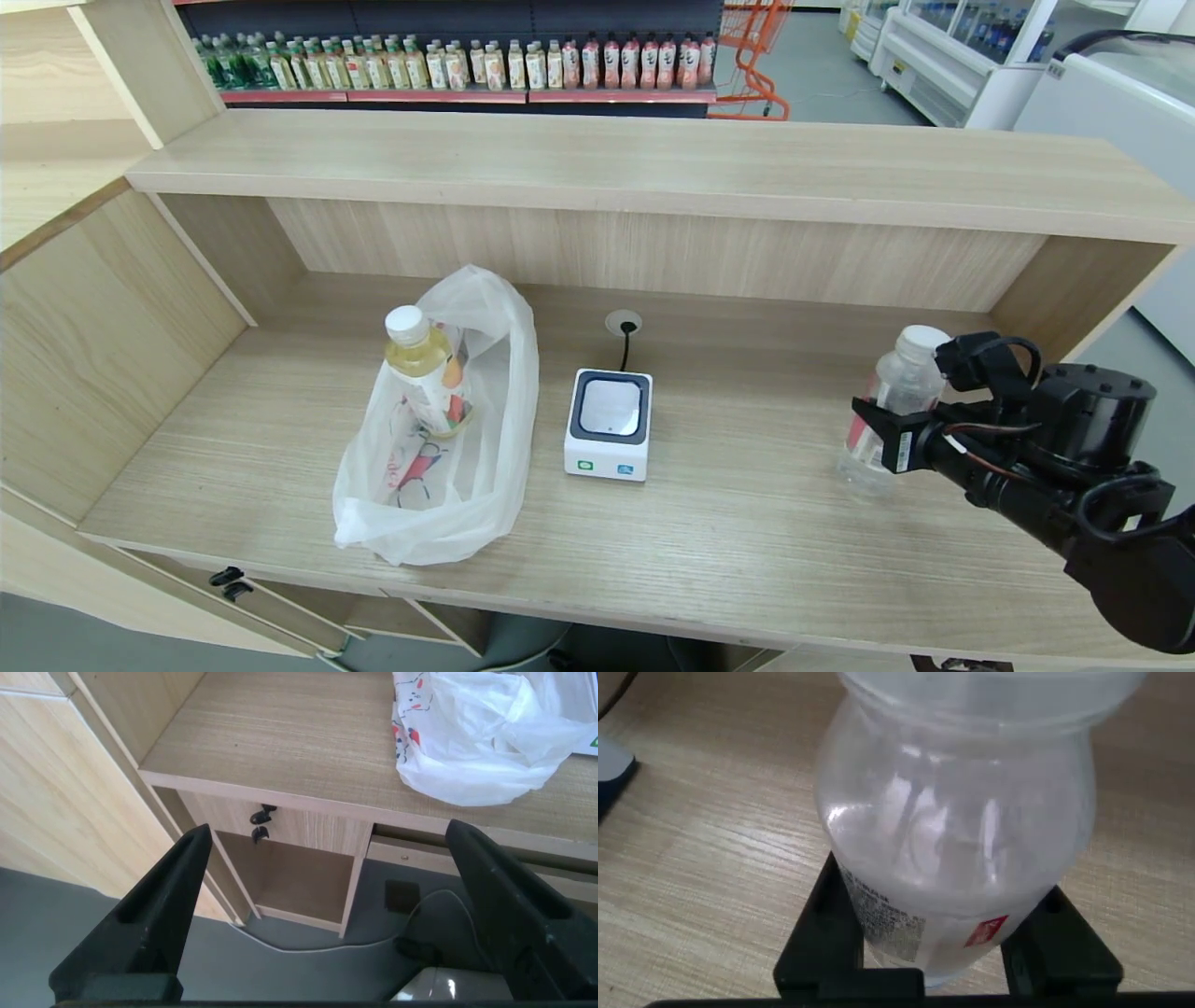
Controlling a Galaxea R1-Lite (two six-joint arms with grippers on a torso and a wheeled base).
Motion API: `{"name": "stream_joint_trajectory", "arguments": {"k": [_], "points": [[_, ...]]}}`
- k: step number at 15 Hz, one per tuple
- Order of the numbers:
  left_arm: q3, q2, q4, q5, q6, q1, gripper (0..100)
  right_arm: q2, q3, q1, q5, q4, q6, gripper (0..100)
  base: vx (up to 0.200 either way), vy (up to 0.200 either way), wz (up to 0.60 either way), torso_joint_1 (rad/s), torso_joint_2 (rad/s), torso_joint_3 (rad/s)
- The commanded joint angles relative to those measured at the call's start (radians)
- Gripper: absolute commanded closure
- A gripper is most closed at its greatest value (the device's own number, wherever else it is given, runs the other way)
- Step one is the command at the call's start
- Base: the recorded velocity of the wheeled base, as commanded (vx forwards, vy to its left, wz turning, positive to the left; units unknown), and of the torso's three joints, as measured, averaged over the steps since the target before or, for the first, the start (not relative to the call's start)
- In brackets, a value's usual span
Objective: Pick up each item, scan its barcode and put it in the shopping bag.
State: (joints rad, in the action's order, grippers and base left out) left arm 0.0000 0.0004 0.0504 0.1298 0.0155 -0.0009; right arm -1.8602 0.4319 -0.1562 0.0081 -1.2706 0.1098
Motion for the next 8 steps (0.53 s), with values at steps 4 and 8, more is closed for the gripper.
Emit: {"name": "stream_joint_trajectory", "arguments": {"k": [4,8], "points": [[0.000,0.000,0.000,0.001,0.000,-0.001,0,-0.005,0.034,-0.020,0.015,0.007,-0.001,100,0.000,0.000,0.00,0.000,0.00,0.000],[0.000,0.000,0.000,0.001,0.000,-0.001,0,-0.005,0.039,-0.034,0.015,0.008,0.001,100,0.000,0.000,0.00,0.000,0.00,0.000]]}}
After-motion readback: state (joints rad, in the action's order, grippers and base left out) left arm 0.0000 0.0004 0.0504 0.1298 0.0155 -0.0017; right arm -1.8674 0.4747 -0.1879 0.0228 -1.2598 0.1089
